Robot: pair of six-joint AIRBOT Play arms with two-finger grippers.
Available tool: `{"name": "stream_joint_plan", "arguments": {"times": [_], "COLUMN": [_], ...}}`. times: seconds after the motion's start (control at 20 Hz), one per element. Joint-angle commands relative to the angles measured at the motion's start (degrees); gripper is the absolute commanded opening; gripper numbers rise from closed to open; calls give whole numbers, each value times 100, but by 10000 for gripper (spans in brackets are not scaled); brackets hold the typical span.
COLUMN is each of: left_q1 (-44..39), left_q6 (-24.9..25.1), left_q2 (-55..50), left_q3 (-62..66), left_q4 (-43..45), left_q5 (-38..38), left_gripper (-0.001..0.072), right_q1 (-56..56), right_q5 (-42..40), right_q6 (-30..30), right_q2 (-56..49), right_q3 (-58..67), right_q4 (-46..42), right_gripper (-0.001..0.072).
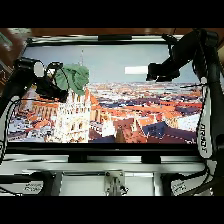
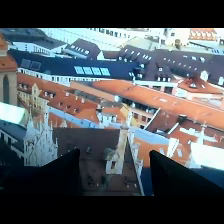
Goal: Fold the shirts.
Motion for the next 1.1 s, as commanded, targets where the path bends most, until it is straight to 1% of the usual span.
{"name": "stream_joint_plan", "arguments": {"times": [0.0,0.1,0.15,0.2,0.25,0.3,0.4,0.5,0.65,0.85,0.95,1.0,1.05], "left_q1": [-17,-17,-17,-4,37,103,262,409,452,450,448,450,450], "left_q6": [-7,-7,-9,-151,-442,-708,-898,-997,-992,-992,-992,-992,-992], "left_q2": [-96,-192,-251,-306,-389,-531,-997,-1641,-2461,-2977,-3104,-3102,-3062], "left_q3": [4,7,9,20,101,256,756,1412,2090,2192,2192,2197,2234], "left_q4": [-136,-302,-302,-284,-280,-280,-280,-282,-280,-282,-306,-404,-490], "left_q5": [273,398,728,1106,1532,1937,2426,2505,2481,2774,2778,2776,2771], "left_gripper": [604,604,605,620,712,712,712,712,712,710,702,558,272], "right_q1": [7,7,7,7,7,7,7,7,7,7,7,7,7], "right_q5": [345,671,791,914,1021,1075,1091,1123,1121,1128,1123,1128,1132], "right_q6": [2,2,2,2,-2,-2,-11,-87,-87,-111,-103,-103,-103], "right_q2": [-2,-2,-2,-2,-2,-2,-2,-2,-2,-9,-9,-9,-9], "right_q3": [7,4,4,7,4,4,4,4,4,4,4,4,4], "right_q4": [-9,-17,-20,-33,-37,-33,-37,-39,-144,-170,-170,-170,-175], "right_gripper": [547,546,547,547,547,546,546,546,546,546,546,546,546]}}
